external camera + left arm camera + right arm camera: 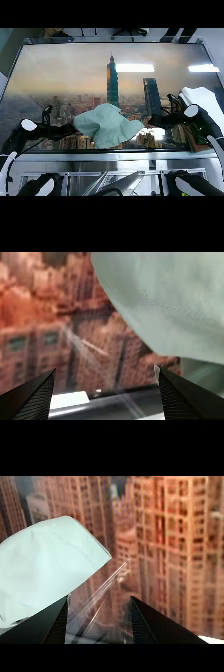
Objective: Fold the shirts.
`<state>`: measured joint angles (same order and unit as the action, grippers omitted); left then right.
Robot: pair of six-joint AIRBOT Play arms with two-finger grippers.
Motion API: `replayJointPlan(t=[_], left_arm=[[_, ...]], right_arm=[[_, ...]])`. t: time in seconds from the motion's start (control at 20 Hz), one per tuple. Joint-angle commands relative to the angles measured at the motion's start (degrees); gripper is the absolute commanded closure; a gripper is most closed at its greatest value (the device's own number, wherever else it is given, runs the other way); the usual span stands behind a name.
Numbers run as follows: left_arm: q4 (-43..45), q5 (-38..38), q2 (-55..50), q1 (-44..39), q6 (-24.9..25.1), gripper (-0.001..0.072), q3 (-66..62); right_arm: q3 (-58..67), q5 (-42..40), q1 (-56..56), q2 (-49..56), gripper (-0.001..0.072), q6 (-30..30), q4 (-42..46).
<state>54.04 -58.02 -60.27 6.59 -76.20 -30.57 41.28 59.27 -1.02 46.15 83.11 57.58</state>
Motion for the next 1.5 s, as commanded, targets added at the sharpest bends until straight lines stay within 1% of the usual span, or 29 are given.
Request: replayJointPlan(t=[0.0,0.05,0.15,0.25,0.35,0.4,0.45,0.55,0.6,0.65,0.7,0.75,0.8,0.9,1.05,1.2,1.35,1.45], left_arm=[[-15.1,4.2,-6.9,3.0,11.4,0.0017,1.5],[-17.0,4.2,-9.5,2.7,12.9,0.0017,-0.1],[-18.2,4.2,-14.2,2.6,13.4,0.0017,-3.8],[-18.1,4.1,-18.3,2.6,13.3,0.0018,-7.2],[-18.2,2.5,-22.0,2.4,13.4,0.0019,-9.9],[-18.1,2.0,-23.5,2.0,13.4,0.0109,-10.8],[-18.1,1.6,-24.8,1.7,13.4,0.025,-11.2],[-18.2,1.4,-26.3,1.0,13.4,0.0436,-11.4],[-18.2,1.2,-26.4,0.7,13.4,0.0568,-11.4],[-18.2,0.9,-26.1,0.7,13.4,0.068,-11.4],[-18.2,0.7,-25.2,0.8,13.4,0.0695,-11.4],[-18.2,0.5,-23.9,0.8,13.4,0.0695,-11.4],[-18.2,0.2,-21.9,0.8,13.4,0.0695,-11.4],[-18.1,-1.8,-17.1,0.8,13.4,0.0695,-12.3],[-18.1,-9.4,-9.2,0.8,12.9,0.0696,-18.3],[-18.0,-15.4,0.4,0.8,9.2,0.0696,-28.1],[-18.1,-16.0,9.9,0.8,3.9,0.0696,-38.6],[-18.0,-15.9,14.9,0.8,3.3,0.0696,-46.2]], right_arm=[[0.1,0.1,-1.3,4.1,0.0279,-6.8,-6.6],[0.1,0.1,-1.3,5.3,0.0279,-8.7,-8.9],[0.1,0.1,-1.2,8.1,0.0279,-12.0,-12.4],[0.1,0.1,-1.2,10.9,0.0279,-12.9,-13.4],[0.1,0.1,-1.1,13.7,0.0279,-13.9,-14.1],[0.1,0.1,-0.9,14.8,0.028,-15.0,-14.4],[0.1,0.0,-0.5,15.8,0.028,-15.6,-14.5],[0.1,0.1,0.6,17.0,0.0281,-17.5,-16.5],[0.1,-0.1,0.9,17.2,0.0283,-18.6,-18.1],[0.1,-0.2,1.0,17.2,0.0375,-20.2,-20.6],[0.1,-0.2,1.0,17.1,0.0506,-22.5,-23.7],[0.1,-0.2,1.0,17.0,0.0518,-24.7,-26.4],[0.4,0.1,1.0,17.0,0.0684,-26.2,-28.3],[2.8,2.0,1.0,16.8,0.0697,-27.9,-30.6],[11.0,6.6,0.8,14.5,0.0698,-27.6,-30.9],[22.8,9.5,0.7,8.5,0.0699,-26.7,-30.9],[35.4,9.7,0.7,0.7,0.0699,-25.9,-30.7],[44.0,8.8,0.7,-3.8,0.07,-25.9,-28.8]])
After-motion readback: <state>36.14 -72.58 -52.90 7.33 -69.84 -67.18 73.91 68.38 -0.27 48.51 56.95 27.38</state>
